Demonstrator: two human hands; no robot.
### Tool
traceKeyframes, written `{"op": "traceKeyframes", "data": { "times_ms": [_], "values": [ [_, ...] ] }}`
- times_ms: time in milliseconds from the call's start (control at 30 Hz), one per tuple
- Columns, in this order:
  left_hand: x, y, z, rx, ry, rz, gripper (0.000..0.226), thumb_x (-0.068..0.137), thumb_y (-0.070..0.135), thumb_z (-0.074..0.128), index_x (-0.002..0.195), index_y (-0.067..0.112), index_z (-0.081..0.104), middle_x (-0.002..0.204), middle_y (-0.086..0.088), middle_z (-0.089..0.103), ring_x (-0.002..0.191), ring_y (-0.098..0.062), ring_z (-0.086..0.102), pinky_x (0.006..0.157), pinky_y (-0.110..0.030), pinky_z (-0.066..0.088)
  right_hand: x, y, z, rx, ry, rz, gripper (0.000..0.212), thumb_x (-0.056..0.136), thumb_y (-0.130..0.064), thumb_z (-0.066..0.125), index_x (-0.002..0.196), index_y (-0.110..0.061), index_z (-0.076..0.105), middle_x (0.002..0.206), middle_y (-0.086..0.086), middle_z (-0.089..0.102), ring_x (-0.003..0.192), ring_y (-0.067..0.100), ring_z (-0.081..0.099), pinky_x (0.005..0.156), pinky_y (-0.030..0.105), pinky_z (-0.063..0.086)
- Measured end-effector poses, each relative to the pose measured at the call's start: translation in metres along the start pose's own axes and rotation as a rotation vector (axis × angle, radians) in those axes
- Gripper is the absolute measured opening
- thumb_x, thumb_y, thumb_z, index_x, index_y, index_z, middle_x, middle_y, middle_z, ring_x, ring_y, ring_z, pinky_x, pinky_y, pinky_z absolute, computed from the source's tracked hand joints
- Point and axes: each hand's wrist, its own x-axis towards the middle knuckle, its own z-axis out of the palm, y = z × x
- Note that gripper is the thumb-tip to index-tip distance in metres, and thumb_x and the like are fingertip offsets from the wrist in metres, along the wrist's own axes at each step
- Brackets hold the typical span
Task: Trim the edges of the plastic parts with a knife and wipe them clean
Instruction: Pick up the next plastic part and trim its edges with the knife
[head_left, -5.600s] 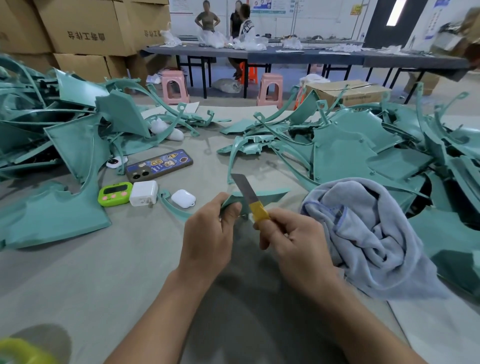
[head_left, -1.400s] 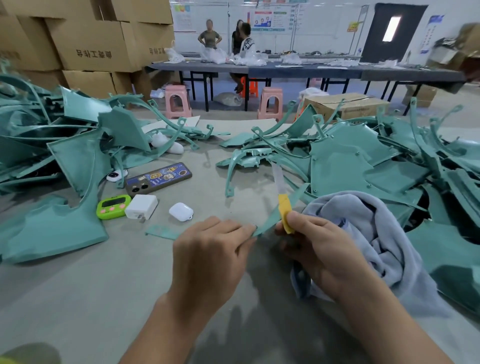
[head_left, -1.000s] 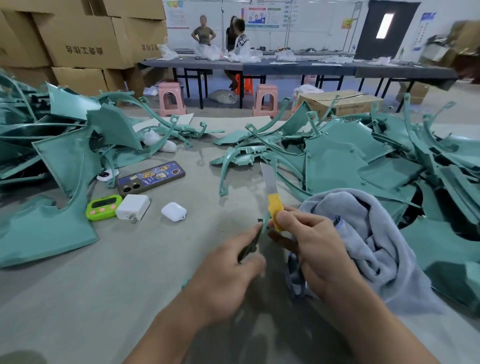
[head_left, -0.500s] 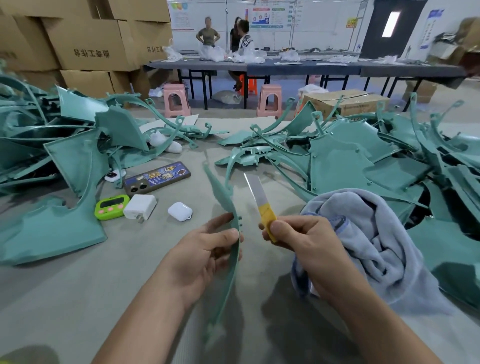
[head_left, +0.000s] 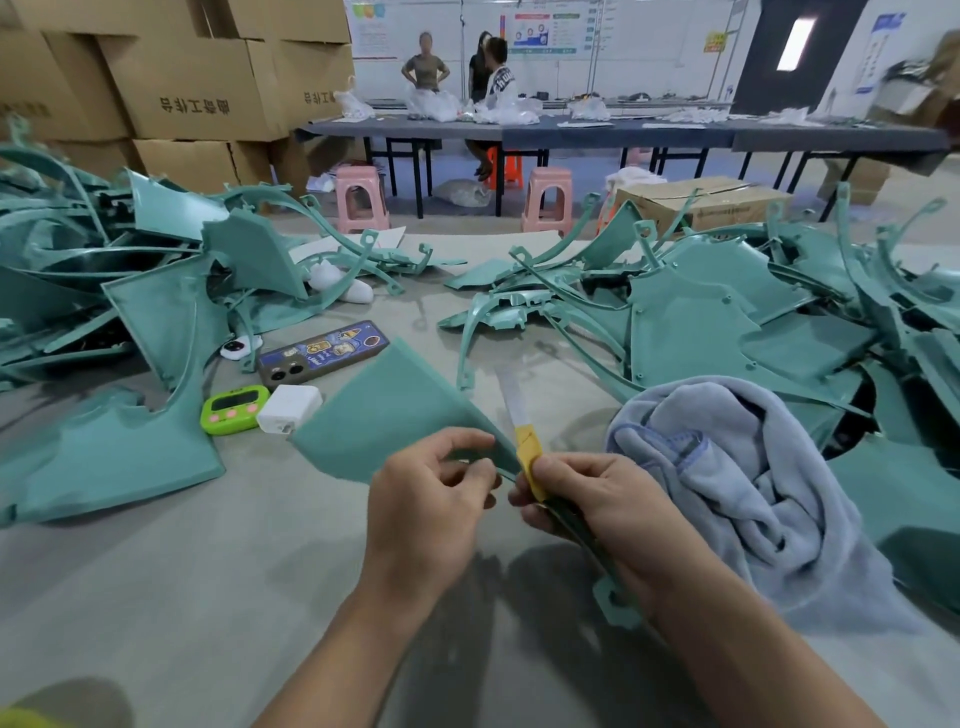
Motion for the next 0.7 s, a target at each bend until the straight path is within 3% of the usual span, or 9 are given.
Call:
{"op": "traceKeyframes", "data": {
  "times_ms": [100,200,267,300,400,467,567,633,700],
  "values": [
    [0.001,0.001,-0.004,0.263,0.246,0.090,0.005,0.085,0.034,0.070,0.089,0.036,0.071,0.066,0.022,0.068,0.065,-0.006,0.066,0.067,-0.029,0.053,0.001,-0.008,-0.007,-0.193,0.040,-0.067,0.026,0.099,-0.009,0.061,0.080,0.000,0.076,0.076,0.017,0.073,0.054,0.012,0.062,0.057,0.018,0.054],
    [0.010,0.002,-0.026,0.408,0.513,0.242,0.046,0.071,0.045,0.070,0.116,0.039,0.061,0.087,0.018,0.060,0.087,-0.009,0.057,0.077,-0.032,0.047,-0.002,-0.022,-0.022,-0.364,-0.083,-0.210,0.028,0.099,-0.005,0.061,0.078,-0.008,0.079,0.076,0.014,0.074,0.055,0.014,0.059,0.058,0.021,0.051],
    [0.024,-0.003,-0.047,0.375,0.405,0.228,0.075,0.062,0.045,0.078,0.132,0.040,0.052,0.122,0.014,0.057,0.116,-0.017,0.055,0.102,-0.036,0.045,-0.006,-0.030,-0.030,-0.478,-0.197,-0.294,0.030,0.097,0.000,0.063,0.076,-0.013,0.081,0.085,0.011,0.076,0.062,0.014,0.063,0.061,0.022,0.052],
    [0.029,-0.003,-0.055,0.270,0.267,0.150,0.078,0.057,0.045,0.082,0.130,0.042,0.055,0.128,0.009,0.061,0.117,-0.019,0.060,0.103,-0.042,0.048,-0.007,-0.032,-0.033,-0.509,-0.245,-0.315,0.030,0.097,0.001,0.063,0.077,-0.013,0.081,0.092,0.010,0.077,0.068,0.016,0.065,0.064,0.023,0.054],
    [0.039,-0.009,-0.066,-0.065,-0.067,-0.052,0.051,0.046,0.036,0.090,0.096,0.036,0.078,0.090,0.001,0.079,0.082,-0.024,0.076,0.077,-0.048,0.063,-0.007,-0.034,-0.037,-0.566,-0.263,-0.358,0.029,0.096,0.001,0.064,0.082,-0.017,0.083,0.103,0.001,0.078,0.082,0.018,0.070,0.071,0.026,0.057],
    [0.040,-0.013,-0.068,-0.140,-0.068,-0.066,0.044,0.044,0.019,0.093,0.085,0.032,0.081,0.081,-0.001,0.079,0.073,-0.022,0.076,0.063,-0.036,0.062,-0.005,-0.039,-0.044,-0.670,-0.203,-0.415,0.028,0.095,0.000,0.066,0.083,-0.019,0.082,0.104,-0.009,0.078,0.092,0.009,0.070,0.077,0.025,0.055],
    [0.043,-0.018,-0.065,-0.268,0.209,0.043,0.031,0.064,0.014,0.087,0.082,0.038,0.080,0.081,0.010,0.078,0.069,-0.004,0.071,0.060,-0.020,0.055,-0.005,-0.049,-0.057,-0.799,0.014,-0.450,0.028,0.093,-0.004,0.069,0.079,-0.026,0.079,0.117,-0.030,0.070,0.114,-0.006,0.062,0.088,0.012,0.047],
    [0.042,-0.017,-0.062,-0.253,0.382,0.112,0.031,0.077,0.020,0.079,0.084,0.050,0.077,0.079,0.024,0.074,0.068,0.006,0.064,0.064,-0.013,0.050,-0.006,-0.048,-0.060,-0.820,0.309,-0.535,0.029,0.094,-0.012,0.069,0.075,-0.033,0.077,0.109,-0.033,0.070,0.102,-0.009,0.064,0.087,0.022,0.049],
    [0.036,-0.014,-0.055,-0.138,0.393,0.195,0.035,0.083,0.022,0.071,0.092,0.055,0.075,0.084,0.030,0.072,0.076,0.010,0.061,0.072,-0.010,0.048,-0.006,-0.040,-0.053,-0.766,0.496,-0.595,0.032,0.097,-0.017,0.066,0.070,-0.034,0.071,0.080,-0.022,0.071,0.072,0.000,0.062,0.068,0.028,0.048]
  ]
}}
